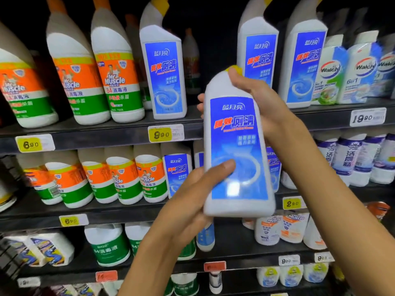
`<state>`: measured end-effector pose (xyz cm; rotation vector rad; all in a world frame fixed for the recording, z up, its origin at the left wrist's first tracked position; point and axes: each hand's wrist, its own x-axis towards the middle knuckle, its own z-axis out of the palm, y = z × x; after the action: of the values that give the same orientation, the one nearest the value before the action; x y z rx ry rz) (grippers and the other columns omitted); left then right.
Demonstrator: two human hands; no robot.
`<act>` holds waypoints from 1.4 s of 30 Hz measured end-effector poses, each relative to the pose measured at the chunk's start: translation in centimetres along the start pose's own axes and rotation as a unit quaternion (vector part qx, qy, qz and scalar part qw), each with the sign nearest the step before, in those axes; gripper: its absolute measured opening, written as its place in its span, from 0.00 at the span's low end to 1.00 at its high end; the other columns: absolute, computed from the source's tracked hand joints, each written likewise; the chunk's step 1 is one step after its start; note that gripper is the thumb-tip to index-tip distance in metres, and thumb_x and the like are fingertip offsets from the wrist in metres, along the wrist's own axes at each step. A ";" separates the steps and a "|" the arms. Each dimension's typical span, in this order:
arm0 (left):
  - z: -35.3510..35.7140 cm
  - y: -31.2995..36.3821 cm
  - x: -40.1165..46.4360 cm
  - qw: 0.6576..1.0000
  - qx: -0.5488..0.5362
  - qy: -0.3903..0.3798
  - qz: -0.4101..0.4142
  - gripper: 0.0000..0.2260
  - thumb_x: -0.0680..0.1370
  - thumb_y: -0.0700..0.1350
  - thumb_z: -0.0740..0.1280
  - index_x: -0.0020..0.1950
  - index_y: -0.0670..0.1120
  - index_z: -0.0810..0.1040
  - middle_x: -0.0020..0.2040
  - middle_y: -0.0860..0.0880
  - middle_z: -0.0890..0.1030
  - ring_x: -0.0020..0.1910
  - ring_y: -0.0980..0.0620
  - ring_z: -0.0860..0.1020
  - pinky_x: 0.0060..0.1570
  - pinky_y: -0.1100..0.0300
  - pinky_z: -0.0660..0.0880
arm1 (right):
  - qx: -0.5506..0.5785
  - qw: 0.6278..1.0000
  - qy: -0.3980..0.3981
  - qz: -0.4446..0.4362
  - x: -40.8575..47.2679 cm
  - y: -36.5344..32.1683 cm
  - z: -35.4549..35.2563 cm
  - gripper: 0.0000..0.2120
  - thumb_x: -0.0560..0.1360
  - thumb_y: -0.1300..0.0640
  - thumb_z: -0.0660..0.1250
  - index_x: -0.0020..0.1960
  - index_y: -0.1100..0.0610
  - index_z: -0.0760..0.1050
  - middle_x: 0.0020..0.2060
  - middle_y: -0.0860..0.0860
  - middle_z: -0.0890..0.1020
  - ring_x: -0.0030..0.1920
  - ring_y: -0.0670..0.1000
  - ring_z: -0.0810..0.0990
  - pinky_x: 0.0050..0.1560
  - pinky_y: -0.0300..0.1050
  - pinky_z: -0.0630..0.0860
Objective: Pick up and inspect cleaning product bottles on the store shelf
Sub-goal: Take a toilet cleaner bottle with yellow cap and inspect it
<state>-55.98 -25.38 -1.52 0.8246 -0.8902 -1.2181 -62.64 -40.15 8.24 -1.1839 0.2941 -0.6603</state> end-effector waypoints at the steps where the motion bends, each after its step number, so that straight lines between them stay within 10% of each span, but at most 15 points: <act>1: -0.5 -0.2 -0.1 0.999 0.044 0.016 0.003 0.12 0.63 0.53 0.77 0.45 0.54 0.86 0.49 0.48 0.85 0.48 0.51 0.84 0.41 0.59 0.81 | -0.016 0.999 -0.010 -0.039 -0.1 0.0 0.0 0.24 0.77 0.45 0.63 0.62 0.63 0.73 0.54 0.60 0.82 0.48 0.59 0.84 0.47 0.51 0.82; 8: -2.5 -1.2 1.2 0.970 0.201 0.091 0.098 0.24 0.64 0.57 0.74 0.56 0.48 0.79 0.51 0.49 0.85 0.49 0.49 0.84 0.42 0.60 0.80 | -0.258 0.940 -0.003 -0.222 -2.3 0.4 0.9 0.11 0.75 0.45 0.64 0.43 0.52 0.72 0.33 0.44 0.84 0.38 0.44 0.84 0.36 0.36 0.78; 20: -5.7 -2.3 3.5 0.921 0.316 0.130 0.188 0.22 0.61 0.49 0.77 0.53 0.54 0.77 0.50 0.57 0.84 0.51 0.58 0.81 0.43 0.70 0.76 | -0.269 0.890 -0.180 -0.322 -6.3 2.4 0.0 0.24 0.63 0.68 0.73 0.57 0.59 0.74 0.53 0.51 0.82 0.54 0.49 0.81 0.51 0.41 0.78; 31: -4.1 -4.0 1.9 0.963 0.241 0.024 0.116 0.31 0.58 0.70 0.73 0.52 0.51 0.78 0.49 0.55 0.85 0.49 0.55 0.83 0.43 0.66 0.78 | -0.125 0.966 -0.155 -0.164 -3.3 1.8 -0.2 0.25 0.70 0.41 0.67 0.59 0.57 0.75 0.51 0.55 0.82 0.52 0.55 0.82 0.56 0.53 0.78; 38: -2.4 -4.4 2.6 0.973 0.163 0.144 0.077 0.32 0.60 0.70 0.63 0.53 0.48 0.77 0.45 0.54 0.86 0.44 0.55 0.84 0.37 0.65 0.79 | -0.082 0.982 -0.016 -0.171 -3.2 1.7 0.3 0.18 0.68 0.42 0.66 0.51 0.54 0.77 0.44 0.50 0.86 0.46 0.50 0.85 0.45 0.42 0.81; 42: -2.2 -3.6 2.4 0.996 0.008 0.084 -0.019 0.40 0.61 0.72 0.69 0.60 0.43 0.76 0.45 0.46 0.84 0.37 0.50 0.83 0.34 0.59 0.78 | -0.020 0.986 -0.026 -0.164 -2.5 1.4 -0.1 0.14 0.72 0.46 0.66 0.50 0.55 0.77 0.40 0.52 0.84 0.44 0.51 0.85 0.42 0.44 0.81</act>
<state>-55.22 -28.25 -5.37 0.9459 -0.7508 -1.1581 -64.16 -38.39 6.58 -1.3003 0.0677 -0.9102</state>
